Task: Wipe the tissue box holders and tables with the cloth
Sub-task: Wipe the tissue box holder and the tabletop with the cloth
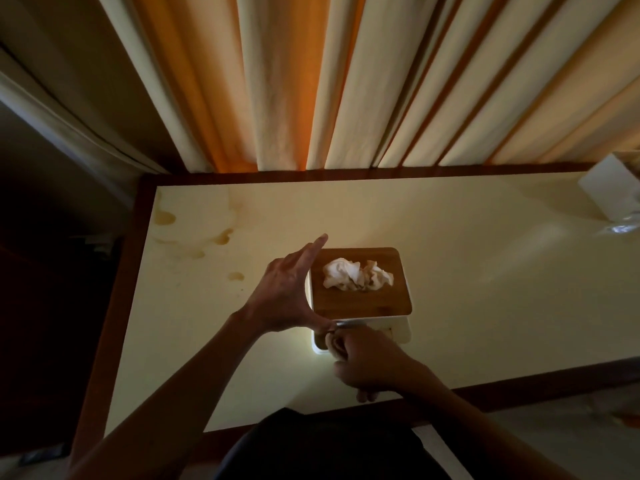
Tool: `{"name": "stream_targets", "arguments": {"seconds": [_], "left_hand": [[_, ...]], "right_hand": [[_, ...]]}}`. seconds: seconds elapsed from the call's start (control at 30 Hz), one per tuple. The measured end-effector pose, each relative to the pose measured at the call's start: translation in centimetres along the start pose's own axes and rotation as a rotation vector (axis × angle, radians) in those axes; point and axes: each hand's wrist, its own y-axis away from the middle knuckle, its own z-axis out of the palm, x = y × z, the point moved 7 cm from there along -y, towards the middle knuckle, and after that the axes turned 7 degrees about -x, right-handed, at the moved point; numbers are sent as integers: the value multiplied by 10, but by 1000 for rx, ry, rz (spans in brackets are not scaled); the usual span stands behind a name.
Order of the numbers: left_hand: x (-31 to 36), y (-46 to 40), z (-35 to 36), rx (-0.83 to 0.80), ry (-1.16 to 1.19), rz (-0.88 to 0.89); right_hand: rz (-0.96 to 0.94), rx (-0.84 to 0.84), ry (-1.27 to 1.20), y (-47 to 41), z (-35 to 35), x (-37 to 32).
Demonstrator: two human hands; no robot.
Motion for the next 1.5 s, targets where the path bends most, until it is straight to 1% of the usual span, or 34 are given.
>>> {"name": "stream_targets", "arguments": {"seconds": [0.03,0.1,0.2,0.23,0.33,0.4,0.43,0.5,0.53,0.57,0.67,0.73,0.8,0.87,1.1,1.17,1.27,1.33,1.5], "left_hand": [[-1,-1,0,3,-8,-2],[-2,-1,1,5,-8,-14],[-4,0,2,21,-1,-23],[-4,1,3,23,-4,-25],[-5,-1,3,31,-20,-23],[-6,-1,3,31,-16,-23],[-6,-1,4,35,-11,-24],[-5,0,3,50,-5,-24],[-5,0,3,57,-8,-21],[-4,0,3,61,-13,-21],[-1,-1,0,65,-37,-23],[0,-2,0,56,-21,-22],[2,-3,0,47,22,-23],[4,-8,2,43,60,-11],[24,-32,9,40,100,70],[36,-46,14,28,99,88],[49,-65,22,31,119,93],[61,-80,29,36,147,102],[93,-117,46,60,234,75]], "right_hand": [[-18,-24,-56,5,-3,-1],[-9,-20,-31,8,-9,1],[39,35,228,1,-3,-2],[32,52,247,-1,1,-3],[-82,45,45,8,-4,-8],[-91,60,40,14,-17,1],[-51,78,113,14,-22,6],[11,136,345,9,-21,8],[10,184,405,5,-17,5],[-14,226,402,4,-13,-1],[-161,280,235,14,-7,-18],[-166,302,98,26,-11,-12],[-127,308,-190,37,-17,8],[-113,270,-513,49,-17,31],[-192,290,-1483,75,3,85],[-209,311,-1681,75,7,104],[-200,335,-1836,73,13,128],[-211,339,-1897,73,13,143],[-188,300,-1932,73,1,177]]}}
